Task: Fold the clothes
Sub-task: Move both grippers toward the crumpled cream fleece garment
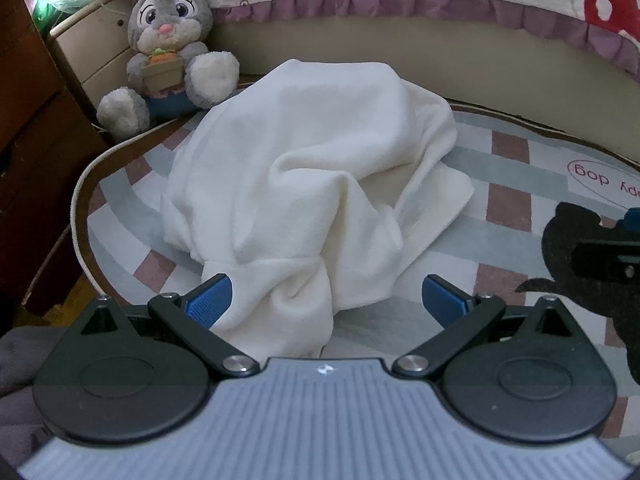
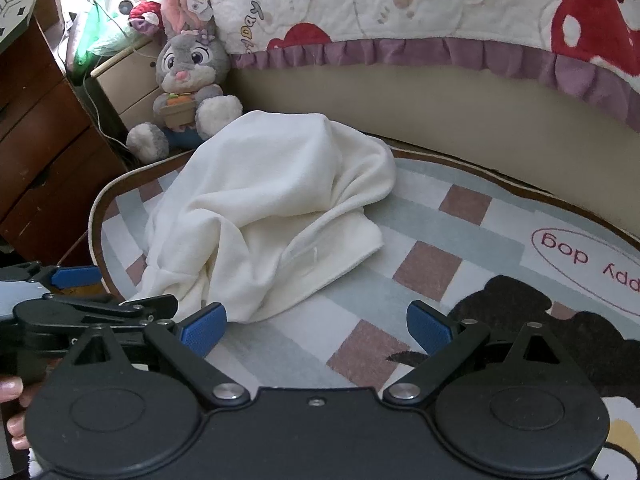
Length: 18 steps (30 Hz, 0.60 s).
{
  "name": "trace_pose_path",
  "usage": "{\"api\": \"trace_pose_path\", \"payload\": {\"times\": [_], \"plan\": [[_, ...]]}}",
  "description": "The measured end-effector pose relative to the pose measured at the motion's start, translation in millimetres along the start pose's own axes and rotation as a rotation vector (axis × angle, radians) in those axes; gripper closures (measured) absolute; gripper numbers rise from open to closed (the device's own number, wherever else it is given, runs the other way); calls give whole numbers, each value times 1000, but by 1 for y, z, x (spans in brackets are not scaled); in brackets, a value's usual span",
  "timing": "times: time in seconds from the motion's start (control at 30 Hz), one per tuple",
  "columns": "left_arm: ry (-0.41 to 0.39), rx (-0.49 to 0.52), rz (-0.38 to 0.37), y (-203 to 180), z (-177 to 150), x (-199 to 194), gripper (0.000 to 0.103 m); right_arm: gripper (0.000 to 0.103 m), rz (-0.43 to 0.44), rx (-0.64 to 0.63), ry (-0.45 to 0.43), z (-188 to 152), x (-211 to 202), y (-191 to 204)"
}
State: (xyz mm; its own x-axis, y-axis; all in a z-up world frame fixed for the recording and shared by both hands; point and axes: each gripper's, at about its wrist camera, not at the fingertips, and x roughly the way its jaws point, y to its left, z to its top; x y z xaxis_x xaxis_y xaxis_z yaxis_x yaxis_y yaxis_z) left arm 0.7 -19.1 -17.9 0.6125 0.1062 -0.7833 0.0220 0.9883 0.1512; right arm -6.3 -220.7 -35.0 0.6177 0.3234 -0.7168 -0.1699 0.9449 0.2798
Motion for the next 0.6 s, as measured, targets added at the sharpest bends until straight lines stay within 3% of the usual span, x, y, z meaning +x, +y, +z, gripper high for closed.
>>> {"api": "trace_pose_path", "payload": {"times": [0.1, 0.2, 0.27, 0.3, 0.37, 0.5, 0.6], "plan": [[-63, -18, 15, 6, -5, 8, 1, 5, 21, 18, -17, -3, 3, -4], [-126, -35, 29, 12, -11, 17, 2, 7, -47, 34, -197, -15, -5, -10], [-146, -24, 37, 16, -13, 25, 5, 7, -76, 27, -238, -22, -4, -13], [-145, -16, 23, 19, -14, 29, 9, 7, -46, 44, -232, -24, -1, -17], [-141, -18, -21, 26, -16, 39, 37, 8, 8, 69, -217, -27, 5, -21], [-133, -20, -103, 39, -21, 58, 42, 15, 69, 80, -191, -33, 19, -23], [-144, 6, -91, 39, -23, 70, 42, 19, 107, 85, -175, -39, 29, -22]]}}
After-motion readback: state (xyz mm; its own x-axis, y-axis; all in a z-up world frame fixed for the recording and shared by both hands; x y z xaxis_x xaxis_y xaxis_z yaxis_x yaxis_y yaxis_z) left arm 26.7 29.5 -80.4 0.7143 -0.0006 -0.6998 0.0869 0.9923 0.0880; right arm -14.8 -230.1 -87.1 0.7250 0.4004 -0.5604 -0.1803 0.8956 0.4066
